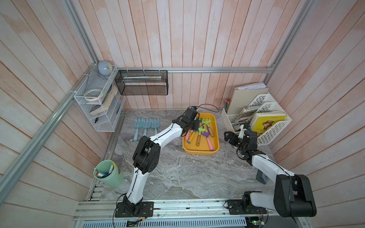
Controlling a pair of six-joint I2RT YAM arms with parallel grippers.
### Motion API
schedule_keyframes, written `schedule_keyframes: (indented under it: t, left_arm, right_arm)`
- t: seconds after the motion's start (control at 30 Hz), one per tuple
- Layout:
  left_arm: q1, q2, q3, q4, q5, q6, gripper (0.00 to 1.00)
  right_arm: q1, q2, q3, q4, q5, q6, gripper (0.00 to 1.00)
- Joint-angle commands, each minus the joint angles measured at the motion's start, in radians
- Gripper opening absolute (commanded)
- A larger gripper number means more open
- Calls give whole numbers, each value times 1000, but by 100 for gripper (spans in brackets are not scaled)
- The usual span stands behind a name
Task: Take the hand rake out of the storage box
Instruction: Pick up the rake from the storage box.
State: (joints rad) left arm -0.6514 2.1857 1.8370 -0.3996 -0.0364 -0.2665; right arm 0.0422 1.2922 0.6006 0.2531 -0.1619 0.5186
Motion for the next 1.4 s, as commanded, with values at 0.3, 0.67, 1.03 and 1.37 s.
schedule_keyframes:
  t: [0.3,0.67,1.03,1.37]
  left_arm:
    - [-76,112,21,-42,8,-73,44]
    - [-85,201,71,-70,1,-72,45]
    - [-85,188,96,-96,-22,-29,19]
    - [-76,-119,-108,-6,-30,40,12]
  right_arm:
    - [-6,-19,-15,6,10,-9,98]
    - [-6,-25,-21,8,6,-7,98]
    - [-7,-25,-21,8,5,-8,98]
    - [-8,-27,-24,12,1,-6,98]
